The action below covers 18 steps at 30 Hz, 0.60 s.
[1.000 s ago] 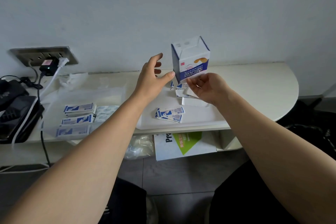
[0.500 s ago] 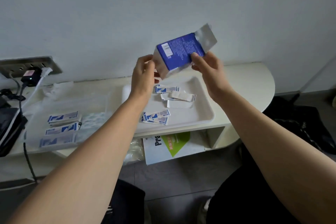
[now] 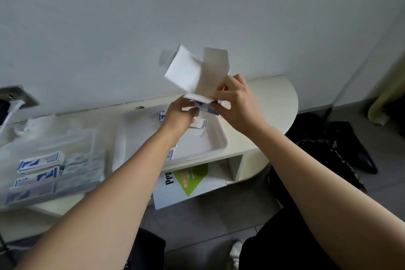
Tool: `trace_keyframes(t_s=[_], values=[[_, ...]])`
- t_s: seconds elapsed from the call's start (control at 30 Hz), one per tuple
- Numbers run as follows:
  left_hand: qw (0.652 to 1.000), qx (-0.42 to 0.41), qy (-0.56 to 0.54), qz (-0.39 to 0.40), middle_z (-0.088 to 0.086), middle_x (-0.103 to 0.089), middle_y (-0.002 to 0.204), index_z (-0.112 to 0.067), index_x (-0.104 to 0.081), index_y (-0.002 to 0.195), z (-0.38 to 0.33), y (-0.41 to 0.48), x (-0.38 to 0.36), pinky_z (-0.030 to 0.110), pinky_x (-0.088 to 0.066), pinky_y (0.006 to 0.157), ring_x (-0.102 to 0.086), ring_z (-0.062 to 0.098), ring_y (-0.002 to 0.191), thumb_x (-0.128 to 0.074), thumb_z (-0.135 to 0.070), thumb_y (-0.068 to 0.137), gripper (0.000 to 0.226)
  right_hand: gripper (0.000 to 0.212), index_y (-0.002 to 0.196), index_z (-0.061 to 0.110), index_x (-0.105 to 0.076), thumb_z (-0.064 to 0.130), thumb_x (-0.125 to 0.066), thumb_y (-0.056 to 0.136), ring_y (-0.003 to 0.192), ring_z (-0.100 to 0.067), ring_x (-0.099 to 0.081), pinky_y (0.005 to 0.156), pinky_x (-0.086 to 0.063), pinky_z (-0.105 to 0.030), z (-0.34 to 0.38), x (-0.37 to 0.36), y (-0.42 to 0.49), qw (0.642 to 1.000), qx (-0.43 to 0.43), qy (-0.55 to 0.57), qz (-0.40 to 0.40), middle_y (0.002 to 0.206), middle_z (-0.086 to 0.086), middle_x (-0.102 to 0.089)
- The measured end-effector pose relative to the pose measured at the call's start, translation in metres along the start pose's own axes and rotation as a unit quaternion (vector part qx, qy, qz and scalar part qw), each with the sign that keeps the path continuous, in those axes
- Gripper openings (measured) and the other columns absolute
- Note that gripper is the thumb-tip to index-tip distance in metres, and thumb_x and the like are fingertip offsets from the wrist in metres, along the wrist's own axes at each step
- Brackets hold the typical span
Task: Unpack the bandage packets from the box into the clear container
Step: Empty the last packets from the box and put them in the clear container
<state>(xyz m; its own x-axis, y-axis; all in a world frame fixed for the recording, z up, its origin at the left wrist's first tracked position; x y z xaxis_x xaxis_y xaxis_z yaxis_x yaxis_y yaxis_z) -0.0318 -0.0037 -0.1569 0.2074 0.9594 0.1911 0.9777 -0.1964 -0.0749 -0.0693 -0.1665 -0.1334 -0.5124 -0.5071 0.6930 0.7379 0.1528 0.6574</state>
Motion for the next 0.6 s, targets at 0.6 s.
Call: trace_keyframes(t_s=[0.6], values=[[0.935, 0.016, 0.352, -0.030, -0.003, -0.067, 0.107, -0.023, -0.068, 0.107, 0.028, 0.008, 0.038, 0.029, -0.049, 0.083, -0.060, 0.017, 0.095, -0.056, -0.015, 0.090, 0.023, 0.033, 0.112, 0.012, -0.061, 0.006, -0.061, 0.080, 0.072, -0.019, -0.056, 0.066, -0.049, -0.034, -0.036, -0.017, -0.006, 0.965, -0.255, 0.019, -0.062, 0.114, -0.007, -0.053]])
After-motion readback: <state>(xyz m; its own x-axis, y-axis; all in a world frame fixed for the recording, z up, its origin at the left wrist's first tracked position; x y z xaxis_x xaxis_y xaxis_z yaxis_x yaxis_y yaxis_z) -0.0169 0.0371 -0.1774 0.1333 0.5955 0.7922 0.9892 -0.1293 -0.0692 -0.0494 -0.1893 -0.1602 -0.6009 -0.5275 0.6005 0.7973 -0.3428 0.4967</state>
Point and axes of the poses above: each hand's wrist, its own y-axis towards the middle knuckle, its own x-axis out of the back of the hand, z = x × y, the point moved 1 cm from there along y, towards the middle knuckle
